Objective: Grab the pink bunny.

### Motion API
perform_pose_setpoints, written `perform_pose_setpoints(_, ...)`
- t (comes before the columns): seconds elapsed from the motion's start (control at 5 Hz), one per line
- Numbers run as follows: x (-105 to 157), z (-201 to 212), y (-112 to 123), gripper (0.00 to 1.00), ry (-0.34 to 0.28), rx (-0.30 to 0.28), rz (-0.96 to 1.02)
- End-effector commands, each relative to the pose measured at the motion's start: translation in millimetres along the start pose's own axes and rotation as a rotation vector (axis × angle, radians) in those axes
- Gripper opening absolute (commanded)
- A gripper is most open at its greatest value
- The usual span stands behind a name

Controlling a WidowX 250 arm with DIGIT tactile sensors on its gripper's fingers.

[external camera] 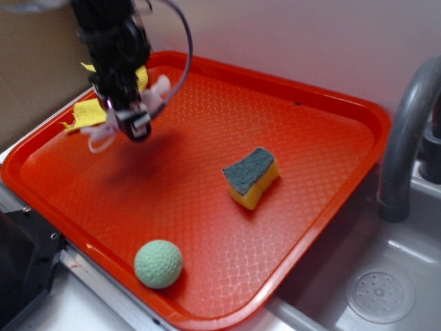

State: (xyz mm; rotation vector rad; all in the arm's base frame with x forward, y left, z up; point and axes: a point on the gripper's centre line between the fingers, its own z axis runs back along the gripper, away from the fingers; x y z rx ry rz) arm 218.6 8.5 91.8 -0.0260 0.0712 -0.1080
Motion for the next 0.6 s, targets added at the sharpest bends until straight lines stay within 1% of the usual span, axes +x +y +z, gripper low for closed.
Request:
perform_pose_setpoints(0.0,6.6,112.9,-15.1,0.0,-0.072,0.07,0.123)
perform_pose_setpoints(0.2,-3.0,162.9,-14.2,0.0,-0.148,0.061,0.116)
perform_pose_setpoints(0.4,-6.9,166.4,-12.0,0.0,-0.16,0.058,0.099)
